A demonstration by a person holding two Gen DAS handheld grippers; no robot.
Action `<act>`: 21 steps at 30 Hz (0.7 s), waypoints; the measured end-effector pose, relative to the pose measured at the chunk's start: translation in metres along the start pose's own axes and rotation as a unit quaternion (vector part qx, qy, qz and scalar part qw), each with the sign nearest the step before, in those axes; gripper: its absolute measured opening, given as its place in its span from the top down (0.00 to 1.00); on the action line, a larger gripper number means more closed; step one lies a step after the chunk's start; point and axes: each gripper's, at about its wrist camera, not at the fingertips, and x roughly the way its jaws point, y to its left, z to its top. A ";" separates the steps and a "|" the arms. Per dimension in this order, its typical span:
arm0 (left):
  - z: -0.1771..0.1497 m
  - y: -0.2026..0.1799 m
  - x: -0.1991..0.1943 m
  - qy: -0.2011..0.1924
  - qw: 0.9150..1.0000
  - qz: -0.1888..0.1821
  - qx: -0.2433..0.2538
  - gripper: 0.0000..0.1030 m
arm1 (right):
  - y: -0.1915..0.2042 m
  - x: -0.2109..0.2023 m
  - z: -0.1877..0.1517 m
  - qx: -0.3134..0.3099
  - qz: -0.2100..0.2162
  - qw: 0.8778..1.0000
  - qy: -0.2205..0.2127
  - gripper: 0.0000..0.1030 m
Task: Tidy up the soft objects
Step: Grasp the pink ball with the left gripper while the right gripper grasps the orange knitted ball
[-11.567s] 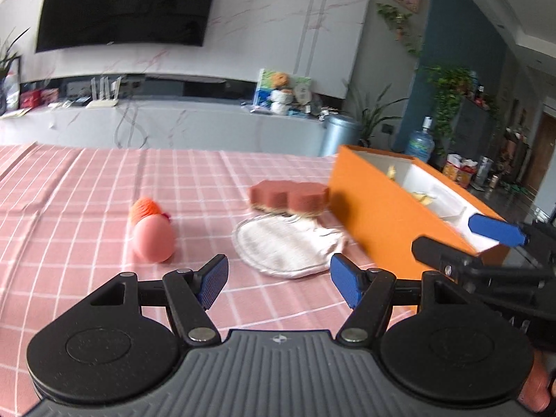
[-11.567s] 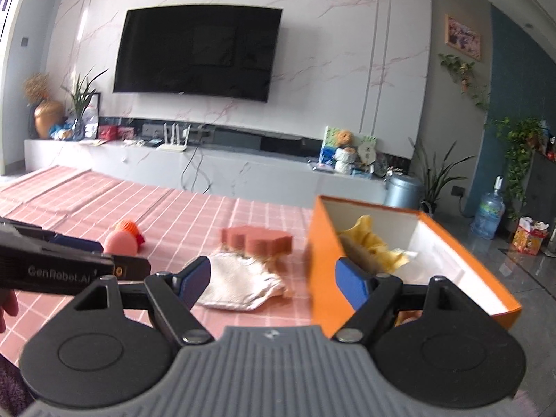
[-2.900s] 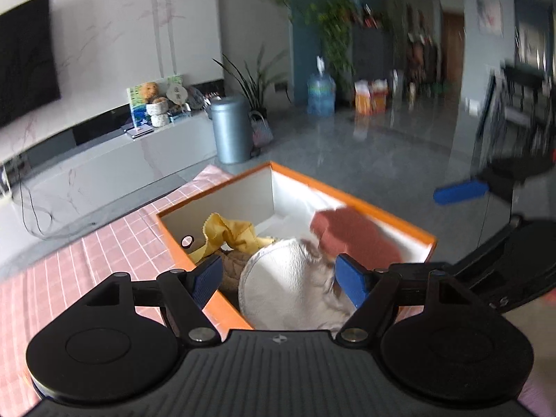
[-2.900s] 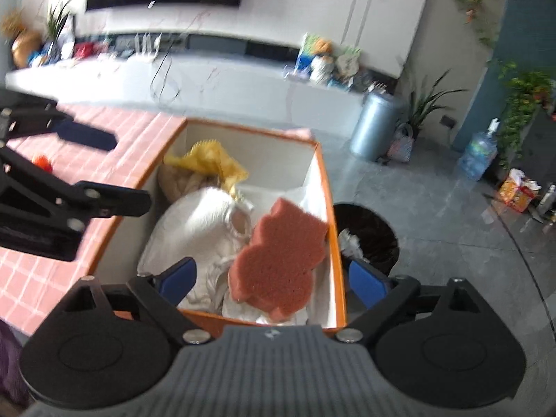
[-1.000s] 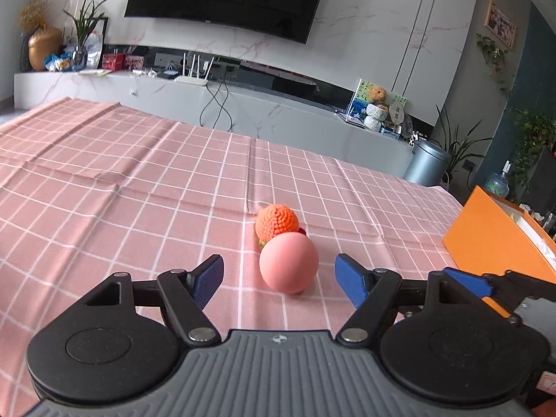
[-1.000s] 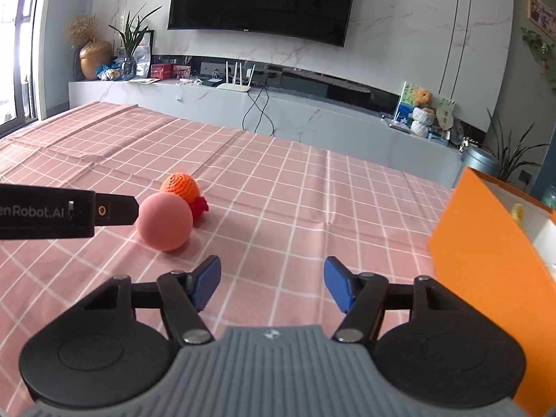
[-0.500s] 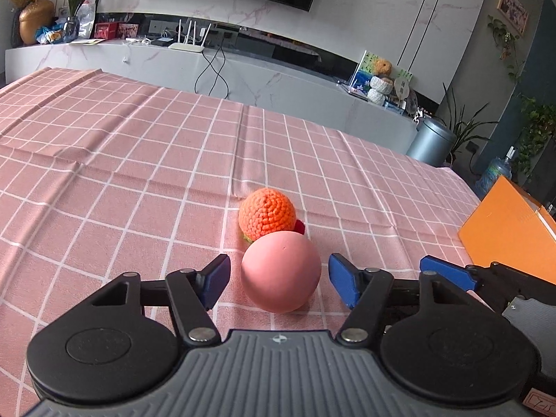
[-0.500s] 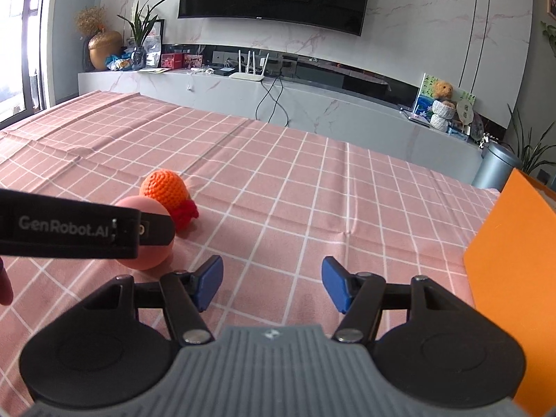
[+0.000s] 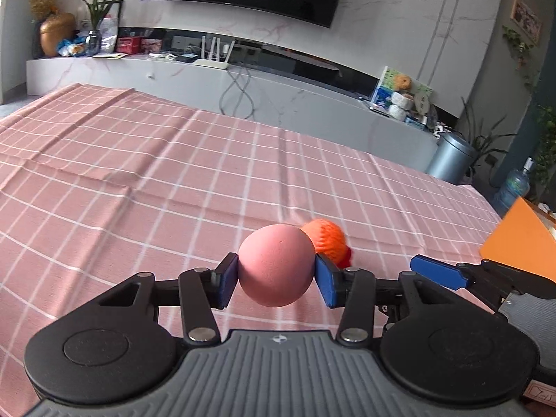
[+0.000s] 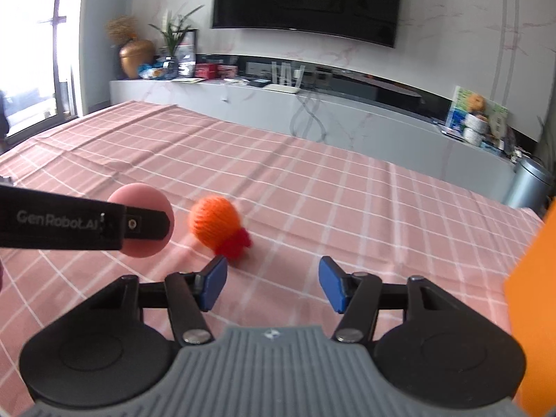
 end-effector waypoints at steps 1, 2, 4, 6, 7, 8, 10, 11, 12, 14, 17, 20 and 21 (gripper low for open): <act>0.002 0.003 0.002 0.001 1.000 0.004 -0.001 0.48 | 0.003 0.003 0.002 -0.004 0.007 1.000 -0.002 0.46; 0.003 0.005 0.003 0.003 1.000 0.007 0.000 0.48 | 0.007 0.007 0.004 -0.009 0.014 1.000 -0.004 0.46; 0.004 0.009 0.006 0.001 1.000 0.014 0.003 0.48 | 0.015 0.013 0.009 -0.022 0.024 0.999 -0.007 0.46; 0.006 0.013 0.008 0.001 1.000 0.022 0.003 0.48 | 0.020 0.019 0.014 -0.034 0.033 0.999 -0.012 0.46; 0.007 0.016 0.010 0.002 1.000 0.024 -0.001 0.48 | 0.023 0.023 0.017 -0.040 0.034 0.999 -0.013 0.46; 0.008 0.019 0.011 0.002 1.000 0.026 -0.005 0.48 | 0.026 0.027 0.019 -0.047 0.033 0.998 -0.012 0.47; 0.008 0.023 0.013 0.002 1.000 0.029 -0.008 0.48 | 0.030 0.035 0.022 -0.056 0.036 0.998 -0.012 0.47; 0.008 0.024 0.013 0.002 1.000 0.030 -0.008 0.48 | 0.032 0.038 0.023 -0.060 0.037 0.997 -0.010 0.49; 0.008 0.025 0.014 0.003 0.999 0.030 -0.009 0.48 | 0.033 0.042 0.024 -0.063 0.038 0.997 -0.009 0.49; 0.007 0.027 0.015 0.004 0.999 0.030 -0.011 0.48 | 0.036 0.048 0.024 -0.067 0.040 0.997 -0.006 0.56; 0.006 0.027 0.016 0.006 0.999 0.029 -0.013 0.48 | 0.039 0.054 0.024 -0.068 0.040 0.997 0.000 0.59; 0.005 0.023 0.014 0.007 1.000 0.025 -0.009 0.48 | 0.038 0.051 0.024 -0.068 0.038 0.997 -0.002 0.61; 0.005 0.022 0.014 0.008 1.000 0.021 -0.008 0.48 | 0.037 0.050 0.024 -0.066 0.037 0.997 -0.001 0.61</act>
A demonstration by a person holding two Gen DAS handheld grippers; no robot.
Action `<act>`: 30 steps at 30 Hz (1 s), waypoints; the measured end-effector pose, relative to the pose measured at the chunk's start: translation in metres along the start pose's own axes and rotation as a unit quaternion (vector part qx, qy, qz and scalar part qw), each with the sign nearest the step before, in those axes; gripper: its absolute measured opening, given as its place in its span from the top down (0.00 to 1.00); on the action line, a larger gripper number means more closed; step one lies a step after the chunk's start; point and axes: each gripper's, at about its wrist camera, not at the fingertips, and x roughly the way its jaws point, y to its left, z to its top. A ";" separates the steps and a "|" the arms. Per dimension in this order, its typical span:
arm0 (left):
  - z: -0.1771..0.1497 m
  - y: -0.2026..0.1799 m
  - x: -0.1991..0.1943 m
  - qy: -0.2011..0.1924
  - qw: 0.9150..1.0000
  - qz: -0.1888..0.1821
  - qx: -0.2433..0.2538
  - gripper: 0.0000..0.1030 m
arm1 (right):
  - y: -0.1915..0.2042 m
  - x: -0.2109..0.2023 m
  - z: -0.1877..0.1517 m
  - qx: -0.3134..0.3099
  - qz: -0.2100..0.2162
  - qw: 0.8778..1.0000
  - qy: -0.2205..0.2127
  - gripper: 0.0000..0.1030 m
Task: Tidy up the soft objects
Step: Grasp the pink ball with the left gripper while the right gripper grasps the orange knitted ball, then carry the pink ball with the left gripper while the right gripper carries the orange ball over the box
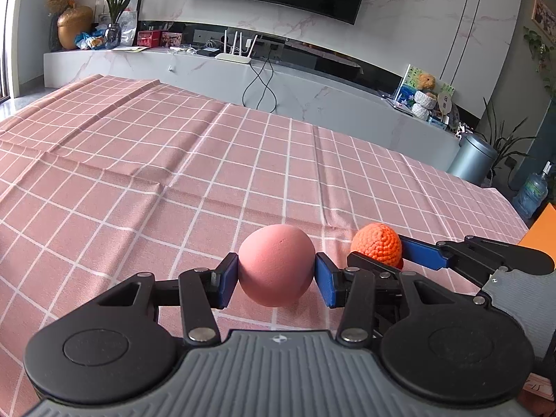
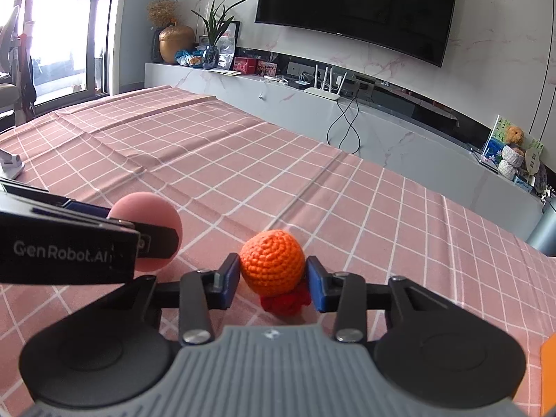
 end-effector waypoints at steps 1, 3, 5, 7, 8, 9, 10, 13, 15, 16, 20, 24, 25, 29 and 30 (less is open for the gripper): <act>0.000 -0.002 -0.001 0.000 1.000 -0.004 0.002 0.48 | -0.001 -0.002 0.000 0.002 0.000 1.000 0.001 0.61; 0.000 -0.006 -0.005 -0.001 1.000 -0.007 0.006 0.48 | -0.002 -0.008 0.000 0.003 -0.004 1.000 0.000 0.61; 0.000 -0.011 -0.012 -0.003 1.000 -0.012 0.007 0.48 | -0.004 -0.018 0.000 0.005 -0.009 1.000 -0.003 0.61; -0.001 -0.016 -0.019 -0.005 1.000 -0.016 0.010 0.48 | -0.006 -0.030 0.000 0.010 -0.012 1.000 -0.006 0.61; -0.001 -0.019 -0.024 -0.006 1.000 -0.018 0.013 0.48 | -0.007 -0.037 0.000 0.013 -0.015 1.000 -0.006 0.61; -0.002 -0.022 -0.028 -0.007 1.000 -0.020 0.016 0.48 | -0.009 -0.044 -0.001 0.018 -0.016 1.000 -0.006 0.61; -0.002 -0.026 -0.033 -0.008 1.000 -0.024 0.018 0.48 | -0.010 -0.052 -0.002 0.023 -0.016 1.000 -0.007 0.61; -0.005 -0.036 -0.048 -0.010 0.999 -0.038 0.023 0.48 | -0.014 -0.079 -0.007 0.033 -0.022 0.999 -0.014 0.61; -0.008 -0.044 -0.057 -0.010 0.998 -0.046 0.029 0.48 | -0.017 -0.099 -0.012 0.039 -0.030 0.999 -0.018 0.61; -0.009 -0.048 -0.062 -0.010 0.998 -0.050 0.032 0.48 | -0.019 -0.109 -0.015 0.043 -0.035 0.998 -0.021 0.61; -0.016 -0.067 -0.079 -0.012 0.996 -0.070 0.053 0.48 | -0.028 -0.148 -0.027 0.066 -0.054 0.996 -0.027 0.61; -0.023 -0.089 -0.099 -0.019 0.992 -0.094 0.079 0.48 | -0.034 -0.186 -0.040 0.073 -0.078 0.994 -0.037 0.61; -0.024 -0.095 -0.103 -0.021 0.991 -0.100 0.084 0.48 | -0.036 -0.196 -0.043 0.077 -0.082 0.993 -0.039 0.61; -0.030 -0.123 -0.123 -0.037 0.985 -0.119 0.121 0.48 | -0.047 -0.231 -0.057 0.092 -0.099 0.990 -0.049 0.61; -0.031 -0.130 -0.127 -0.040 0.983 -0.128 0.129 0.48 | -0.051 -0.240 -0.060 0.096 -0.104 0.989 -0.051 0.61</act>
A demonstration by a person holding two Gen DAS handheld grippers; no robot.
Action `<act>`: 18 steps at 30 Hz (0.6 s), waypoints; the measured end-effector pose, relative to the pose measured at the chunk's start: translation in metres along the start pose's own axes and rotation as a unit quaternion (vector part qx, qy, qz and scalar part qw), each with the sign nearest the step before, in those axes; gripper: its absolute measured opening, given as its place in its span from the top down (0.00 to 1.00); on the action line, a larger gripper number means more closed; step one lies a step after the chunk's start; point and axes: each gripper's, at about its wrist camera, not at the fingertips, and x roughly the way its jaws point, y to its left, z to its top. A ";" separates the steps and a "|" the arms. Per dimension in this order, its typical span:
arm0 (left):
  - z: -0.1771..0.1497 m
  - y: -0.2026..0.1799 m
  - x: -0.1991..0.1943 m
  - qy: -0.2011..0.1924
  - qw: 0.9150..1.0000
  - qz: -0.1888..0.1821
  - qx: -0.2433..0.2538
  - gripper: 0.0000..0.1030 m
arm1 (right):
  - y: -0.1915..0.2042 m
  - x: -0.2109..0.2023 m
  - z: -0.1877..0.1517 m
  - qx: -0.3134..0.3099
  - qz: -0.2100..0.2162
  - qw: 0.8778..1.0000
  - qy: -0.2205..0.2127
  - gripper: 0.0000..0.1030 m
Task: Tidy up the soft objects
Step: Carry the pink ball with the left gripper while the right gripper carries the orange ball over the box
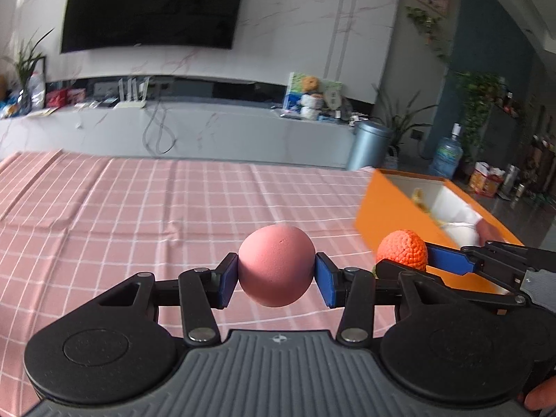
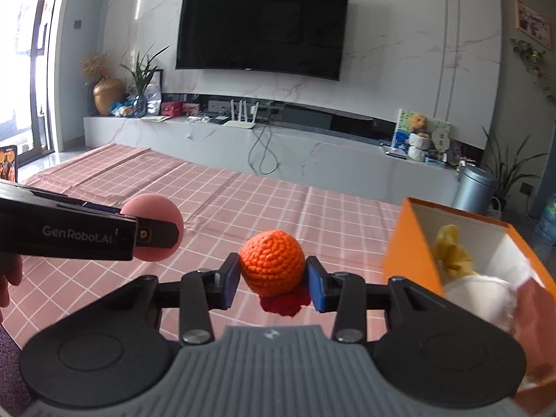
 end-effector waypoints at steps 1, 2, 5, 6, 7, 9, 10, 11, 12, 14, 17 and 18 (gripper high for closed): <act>0.000 -0.008 -0.001 -0.002 1.000 -0.008 0.007 0.48 | -0.006 -0.008 -0.002 0.004 -0.006 1.000 -0.003 0.61; 0.001 -0.016 -0.002 -0.004 1.000 -0.017 0.013 0.48 | -0.012 -0.016 -0.003 0.008 -0.011 1.000 -0.006 0.61; 0.002 -0.043 0.000 -0.005 0.998 -0.042 0.038 0.48 | -0.031 -0.038 -0.008 0.023 -0.032 0.999 -0.015 0.61; 0.002 -0.053 0.000 -0.007 0.998 -0.050 0.049 0.48 | -0.038 -0.044 -0.010 0.031 -0.039 0.999 -0.017 0.61; 0.003 -0.064 0.001 -0.010 0.996 -0.060 0.060 0.48 | -0.046 -0.051 -0.012 0.039 -0.046 0.998 -0.019 0.61; 0.004 -0.082 0.003 -0.014 0.994 -0.081 0.077 0.48 | -0.061 -0.063 -0.016 0.056 -0.060 0.996 -0.021 0.61; 0.005 -0.092 0.005 -0.015 0.992 -0.091 0.086 0.48 | -0.069 -0.068 -0.018 0.063 -0.068 0.995 -0.022 0.61; 0.006 -0.100 0.007 -0.015 0.991 -0.101 0.092 0.48 | -0.077 -0.073 -0.020 0.067 -0.076 0.995 -0.022 0.61; 0.007 -0.108 0.011 -0.012 0.989 -0.110 0.097 0.48 | -0.086 -0.077 -0.021 0.070 -0.085 0.994 -0.022 0.61; 0.008 -0.122 0.019 -0.005 0.986 -0.128 0.105 0.48 | -0.101 -0.084 -0.024 0.074 -0.103 0.992 -0.021 0.61; 0.011 -0.140 0.034 0.008 0.982 -0.148 0.117 0.48 | -0.121 -0.090 -0.026 0.080 -0.124 0.989 -0.013 0.61; 0.013 -0.144 0.041 0.014 0.981 -0.156 0.118 0.48 | -0.128 -0.092 -0.027 0.080 -0.130 0.988 -0.009 0.61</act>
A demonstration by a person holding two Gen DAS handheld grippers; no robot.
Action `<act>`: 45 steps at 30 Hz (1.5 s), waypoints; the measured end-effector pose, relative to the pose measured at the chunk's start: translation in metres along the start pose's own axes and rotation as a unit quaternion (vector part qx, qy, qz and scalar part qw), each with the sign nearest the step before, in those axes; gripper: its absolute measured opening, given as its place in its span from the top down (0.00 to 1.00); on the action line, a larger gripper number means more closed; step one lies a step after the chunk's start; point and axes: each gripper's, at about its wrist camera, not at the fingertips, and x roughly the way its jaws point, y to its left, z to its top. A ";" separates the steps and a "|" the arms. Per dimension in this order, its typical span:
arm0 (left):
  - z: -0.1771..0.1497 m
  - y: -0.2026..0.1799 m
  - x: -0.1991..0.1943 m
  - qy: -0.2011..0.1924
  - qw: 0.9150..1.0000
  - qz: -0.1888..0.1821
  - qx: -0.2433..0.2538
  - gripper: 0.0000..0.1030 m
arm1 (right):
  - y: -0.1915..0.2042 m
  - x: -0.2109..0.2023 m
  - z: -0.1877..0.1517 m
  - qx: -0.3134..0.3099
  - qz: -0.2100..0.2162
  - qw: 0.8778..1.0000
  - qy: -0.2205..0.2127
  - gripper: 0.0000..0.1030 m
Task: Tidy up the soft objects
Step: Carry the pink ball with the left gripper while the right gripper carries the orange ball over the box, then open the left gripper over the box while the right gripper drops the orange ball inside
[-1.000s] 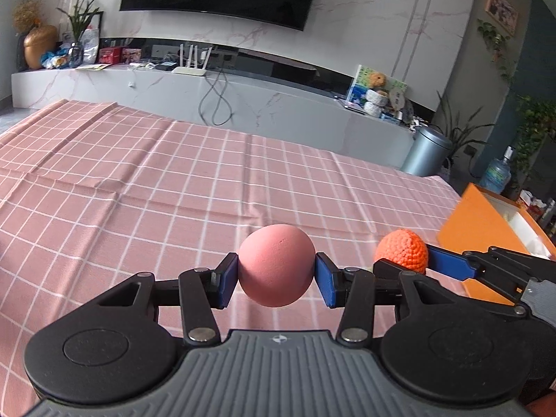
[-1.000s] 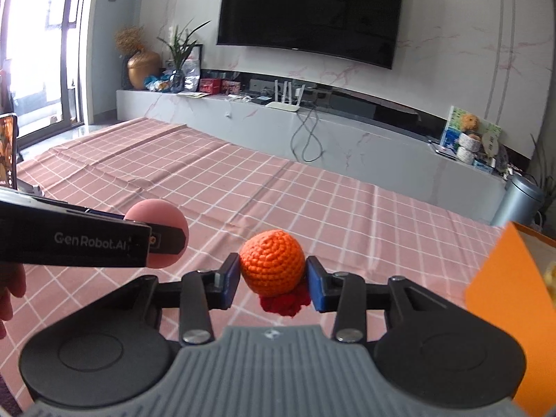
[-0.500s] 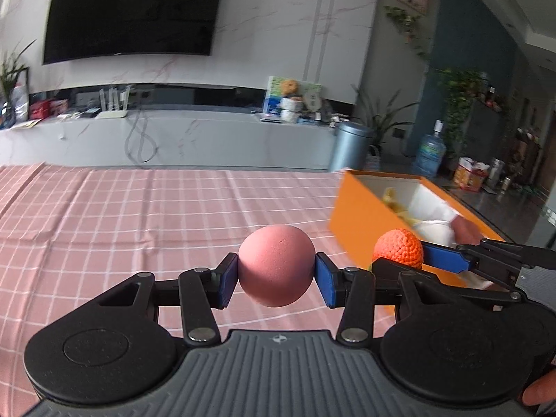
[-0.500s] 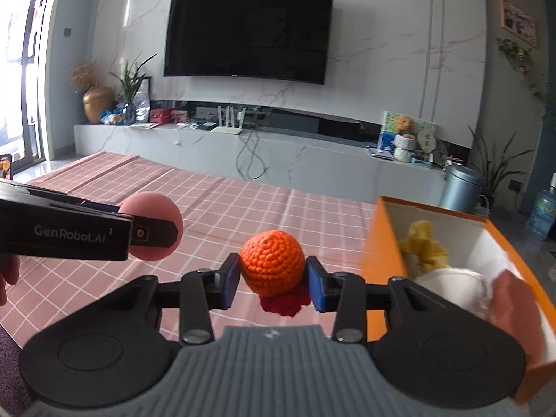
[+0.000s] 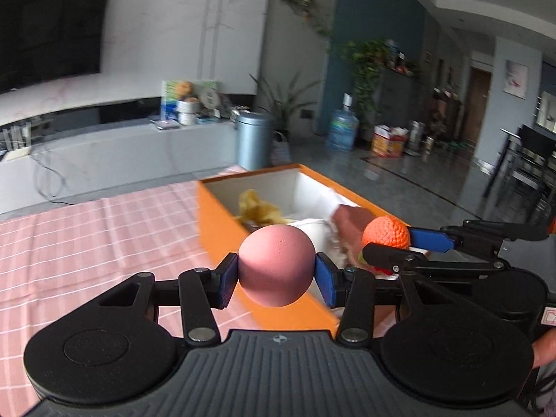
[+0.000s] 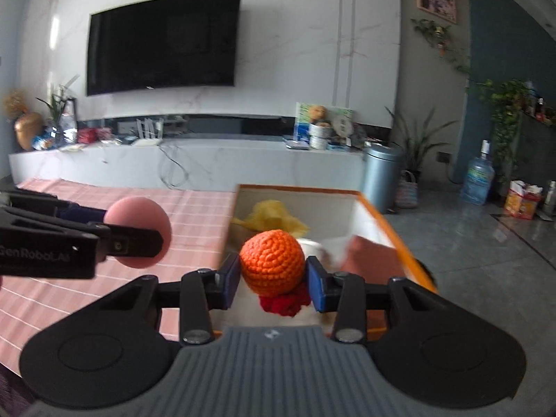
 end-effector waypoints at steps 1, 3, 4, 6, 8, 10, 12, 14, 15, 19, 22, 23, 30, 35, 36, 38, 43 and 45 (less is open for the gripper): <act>0.003 -0.001 0.007 0.005 1.000 -0.008 -0.001 0.48 | -0.007 0.001 0.000 -0.003 -0.008 1.000 0.004 0.61; 0.010 -0.007 0.020 0.015 1.000 -0.019 0.003 0.48 | -0.021 0.007 0.001 -0.012 -0.023 1.000 0.013 0.61; 0.012 -0.010 0.025 0.017 1.000 -0.021 0.008 0.48 | -0.028 0.009 0.002 -0.015 -0.029 0.999 0.018 0.61; 0.018 -0.013 0.038 0.022 0.999 -0.023 0.020 0.48 | -0.040 0.015 0.006 -0.019 -0.032 0.999 0.023 0.61; 0.024 -0.013 0.051 0.029 0.999 -0.025 0.024 0.48 | -0.050 0.022 0.011 -0.026 -0.032 0.999 0.025 0.61; 0.032 -0.014 0.065 0.039 0.999 -0.029 0.023 0.48 | -0.059 0.031 0.019 -0.031 -0.025 0.999 0.028 0.61; 0.040 -0.012 0.078 0.044 0.998 -0.030 0.032 0.48 | -0.069 0.043 0.028 -0.036 -0.013 0.999 0.033 0.61; 0.048 -0.010 0.090 0.052 0.997 -0.031 0.041 0.48 | -0.074 0.058 0.037 -0.049 -0.004 0.998 0.041 0.61; 0.053 -0.008 0.098 0.057 0.997 -0.032 0.043 0.48 | -0.077 0.066 0.042 -0.058 0.002 0.997 0.046 0.61; 0.064 -0.003 0.126 0.082 0.995 -0.034 0.051 0.48 | -0.086 0.105 0.053 -0.086 0.020 0.993 0.074 0.61; 0.071 0.001 0.152 0.099 0.993 -0.027 0.057 0.48 | -0.091 0.136 0.060 -0.115 0.032 0.988 0.095 0.61; 0.072 0.005 0.160 0.107 0.992 -0.029 0.052 0.48 | -0.091 0.147 0.062 -0.132 0.036 0.985 0.102 0.61; 0.078 0.027 0.200 0.155 0.987 -0.038 0.024 0.48 | -0.095 0.210 0.072 -0.211 0.066 0.963 0.153 0.61; 0.080 0.033 0.216 0.172 0.984 -0.040 0.027 0.47 | -0.098 0.240 0.079 -0.217 0.081 0.955 0.185 0.61; 0.082 0.033 0.220 0.176 0.983 -0.043 0.027 0.47 | -0.097 0.244 0.079 -0.224 0.082 0.953 0.188 0.61; 0.081 0.032 0.225 0.181 0.982 -0.038 0.035 0.46 | -0.095 0.251 0.079 -0.237 0.084 0.948 0.195 0.61; 0.076 0.033 0.233 0.192 0.981 -0.030 0.014 0.45 | -0.089 0.261 0.074 -0.254 0.082 0.942 0.203 0.61; 0.076 0.033 0.232 0.191 0.981 -0.030 0.011 0.41 | -0.087 0.260 0.072 -0.256 0.083 0.941 0.205 0.61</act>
